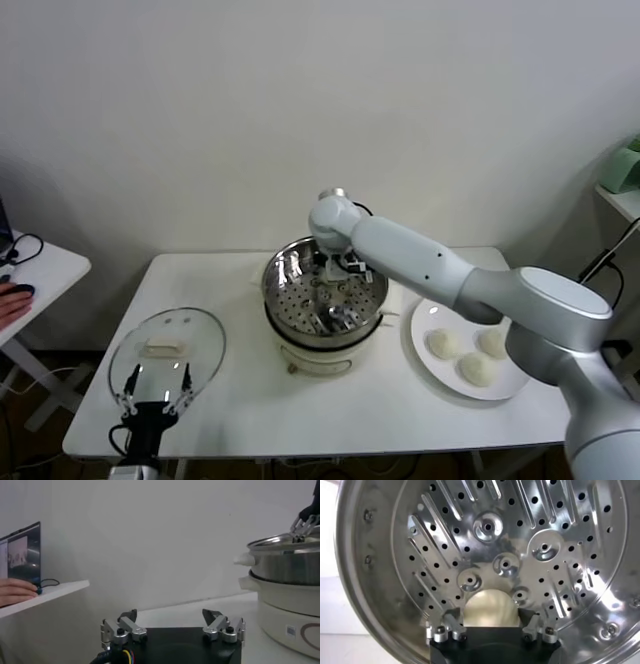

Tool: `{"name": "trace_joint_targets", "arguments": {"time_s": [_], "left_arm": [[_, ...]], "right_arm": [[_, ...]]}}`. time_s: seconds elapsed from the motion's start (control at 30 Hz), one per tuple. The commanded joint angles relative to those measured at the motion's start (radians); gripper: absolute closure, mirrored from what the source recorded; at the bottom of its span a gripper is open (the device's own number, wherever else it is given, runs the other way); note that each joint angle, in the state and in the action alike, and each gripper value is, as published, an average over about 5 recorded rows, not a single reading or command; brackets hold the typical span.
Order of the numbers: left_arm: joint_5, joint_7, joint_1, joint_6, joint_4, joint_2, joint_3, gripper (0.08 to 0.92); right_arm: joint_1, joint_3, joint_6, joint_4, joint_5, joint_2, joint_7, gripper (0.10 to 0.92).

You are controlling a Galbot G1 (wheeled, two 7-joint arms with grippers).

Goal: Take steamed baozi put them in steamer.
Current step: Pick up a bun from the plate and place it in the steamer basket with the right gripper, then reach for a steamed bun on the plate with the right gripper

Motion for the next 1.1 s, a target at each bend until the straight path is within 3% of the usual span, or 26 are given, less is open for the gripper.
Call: {"name": "trace_joint_targets", "arguments": {"time_s": [0.03,0.17,0.3,0.4,0.57,0.73,0.87,1.1], "left_arm": [[0.0,0.0,0.001,0.001,-0.003,-0.001,0.0,0.177],[0.0,0.0,0.0,0.002,-0.006,0.0,-0.002,0.177],[-0.001,0.0,-0.002,0.005,-0.01,0.001,-0.003,0.177],[0.0,0.0,-0.003,0.006,-0.013,0.002,-0.002,0.177],[0.0,0.001,-0.006,0.008,-0.02,0.005,0.001,0.177],[-0.001,0.001,-0.012,0.009,-0.022,0.01,0.007,0.177],[-0.002,0.001,-0.012,0.009,-0.023,0.011,0.014,0.177],[0.0,-0.007,-0.002,0.016,-0.038,0.002,0.018,0.177]], "right_arm": [[-0.002,0.018,0.001,0.002,-0.011,0.003,-0.002,0.203],[0.043,0.017,0.016,0.04,0.06,-0.021,-0.035,0.203],[0.144,-0.029,-0.007,0.082,0.243,-0.07,-0.085,0.203],[0.248,-0.1,-0.106,0.085,0.475,-0.125,-0.121,0.203],[0.441,-0.308,-0.397,0.068,0.958,-0.266,-0.15,0.203],[0.544,-0.44,-0.604,0.067,1.259,-0.408,-0.163,0.203],[0.562,-0.492,-0.691,0.067,1.349,-0.497,-0.171,0.203],[0.451,-0.487,-0.732,0.101,1.281,-0.648,-0.166,0.203]]}}
